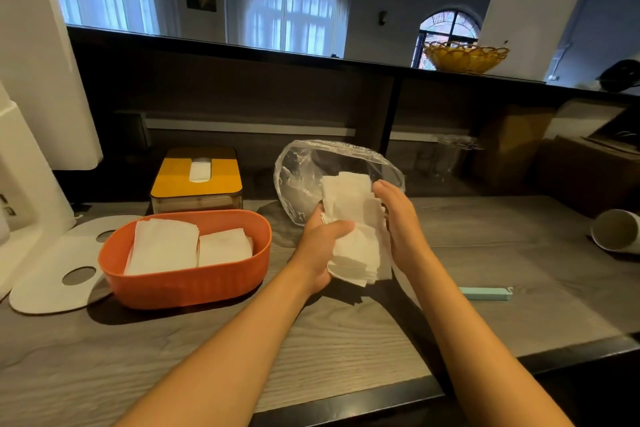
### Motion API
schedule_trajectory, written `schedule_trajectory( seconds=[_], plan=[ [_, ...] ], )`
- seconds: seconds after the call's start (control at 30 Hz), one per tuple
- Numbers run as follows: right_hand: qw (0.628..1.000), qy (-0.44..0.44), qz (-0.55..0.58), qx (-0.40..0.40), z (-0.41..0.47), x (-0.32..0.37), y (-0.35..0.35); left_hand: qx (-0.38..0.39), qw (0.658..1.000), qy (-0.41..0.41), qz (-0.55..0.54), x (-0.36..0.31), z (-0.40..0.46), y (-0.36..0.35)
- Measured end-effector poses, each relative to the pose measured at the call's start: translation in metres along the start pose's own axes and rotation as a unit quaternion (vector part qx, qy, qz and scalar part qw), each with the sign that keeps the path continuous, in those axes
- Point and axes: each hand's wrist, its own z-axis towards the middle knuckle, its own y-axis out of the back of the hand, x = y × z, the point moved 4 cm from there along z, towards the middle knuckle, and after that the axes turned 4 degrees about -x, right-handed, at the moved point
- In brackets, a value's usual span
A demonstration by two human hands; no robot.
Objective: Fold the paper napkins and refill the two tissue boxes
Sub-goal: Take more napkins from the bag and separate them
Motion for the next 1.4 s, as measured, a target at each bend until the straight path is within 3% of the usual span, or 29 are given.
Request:
schedule_trajectory(
  seconds=[0.1, 0.17, 0.4, 0.5, 0.57, 0.67, 0.77, 0.87, 0.93, 1.07, 1.27, 1.4],
  plan=[
    [0.998, -0.035, -0.007, 0.043, -0.002, 0.000, 0.007, 0.058, 0.996, 0.018, 0.064, 0.004, -0.003, -0.004],
    [0.998, -0.020, -0.046, 0.029, -0.001, 0.000, 0.008, 0.075, 0.993, 0.024, 0.088, 0.008, -0.004, -0.005],
    [0.993, 0.012, 0.030, -0.111, 0.005, -0.010, 0.012, 0.043, 0.993, 0.064, 0.085, 0.016, -0.002, -0.006],
    [0.966, 0.057, 0.098, -0.231, 0.004, 0.006, 0.036, -0.007, 0.995, 0.078, 0.064, 0.017, 0.000, -0.002],
    [0.946, 0.090, 0.174, -0.260, 0.002, 0.019, 0.055, -0.059, 0.995, 0.074, 0.035, 0.017, 0.004, 0.004],
    [0.964, 0.065, 0.191, -0.176, -0.001, 0.028, 0.052, -0.104, 0.992, 0.070, -0.019, 0.016, 0.009, 0.012],
    [0.997, 0.031, -0.030, -0.060, -0.005, 0.017, 0.017, -0.089, 0.989, 0.078, -0.087, 0.013, 0.005, 0.010],
    [0.986, 0.050, -0.150, 0.056, -0.004, -0.006, -0.014, -0.052, 0.988, 0.077, -0.120, 0.012, 0.005, 0.009],
    [0.984, 0.022, -0.160, 0.069, -0.001, -0.014, -0.014, -0.054, 0.990, 0.073, -0.105, 0.013, 0.005, 0.009],
    [0.991, -0.039, -0.039, 0.121, -0.001, -0.018, -0.005, -0.107, 0.992, 0.056, -0.029, 0.017, 0.008, 0.014],
    [0.989, 0.006, -0.103, 0.106, -0.011, -0.012, -0.002, -0.128, 0.987, 0.050, -0.086, 0.012, 0.001, 0.017],
    [0.983, -0.005, -0.110, 0.150, -0.028, -0.027, 0.000, -0.142, 0.984, 0.028, -0.102, 0.007, -0.011, 0.016]
  ],
)
